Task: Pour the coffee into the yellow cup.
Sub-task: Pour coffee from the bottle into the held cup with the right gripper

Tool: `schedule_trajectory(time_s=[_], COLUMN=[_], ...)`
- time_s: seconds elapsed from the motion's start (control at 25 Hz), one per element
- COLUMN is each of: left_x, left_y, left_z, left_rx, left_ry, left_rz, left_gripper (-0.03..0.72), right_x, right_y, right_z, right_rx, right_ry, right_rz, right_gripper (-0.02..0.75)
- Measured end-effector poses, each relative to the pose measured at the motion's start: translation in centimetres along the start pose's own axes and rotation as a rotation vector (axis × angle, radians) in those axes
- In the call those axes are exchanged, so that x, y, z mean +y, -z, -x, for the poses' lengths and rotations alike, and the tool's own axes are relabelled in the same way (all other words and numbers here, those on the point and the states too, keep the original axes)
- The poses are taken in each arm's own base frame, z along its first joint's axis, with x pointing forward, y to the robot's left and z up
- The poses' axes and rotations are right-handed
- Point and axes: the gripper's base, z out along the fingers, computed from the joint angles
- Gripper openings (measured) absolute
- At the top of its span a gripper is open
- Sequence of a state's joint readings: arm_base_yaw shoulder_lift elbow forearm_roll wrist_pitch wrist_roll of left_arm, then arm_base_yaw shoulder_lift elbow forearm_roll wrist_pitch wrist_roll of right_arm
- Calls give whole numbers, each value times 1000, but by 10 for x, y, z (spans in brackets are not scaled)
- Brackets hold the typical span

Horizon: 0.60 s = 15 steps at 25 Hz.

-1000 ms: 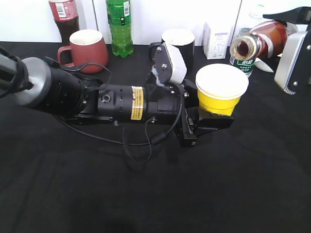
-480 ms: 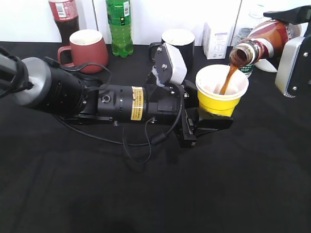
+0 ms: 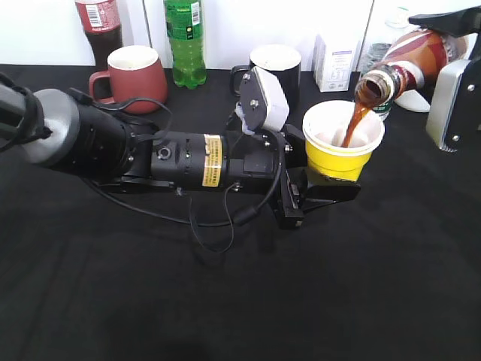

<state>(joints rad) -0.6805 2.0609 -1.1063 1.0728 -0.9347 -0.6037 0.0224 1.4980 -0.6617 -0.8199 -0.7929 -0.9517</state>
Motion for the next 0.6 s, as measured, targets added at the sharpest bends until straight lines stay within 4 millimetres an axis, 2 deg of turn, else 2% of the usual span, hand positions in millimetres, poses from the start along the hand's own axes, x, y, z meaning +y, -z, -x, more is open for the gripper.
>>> schedule_trajectory(time_s=[0.6], left_x=[0], left_y=[0], left_z=[0], left_rx=[4], left_ry=[-1], left_rz=[1], left_gripper=[450], right_x=[-1], right_y=[0], right_z=[-1], right_rx=[15], right_ry=[46], right_rz=[-10], right_gripper=[543])
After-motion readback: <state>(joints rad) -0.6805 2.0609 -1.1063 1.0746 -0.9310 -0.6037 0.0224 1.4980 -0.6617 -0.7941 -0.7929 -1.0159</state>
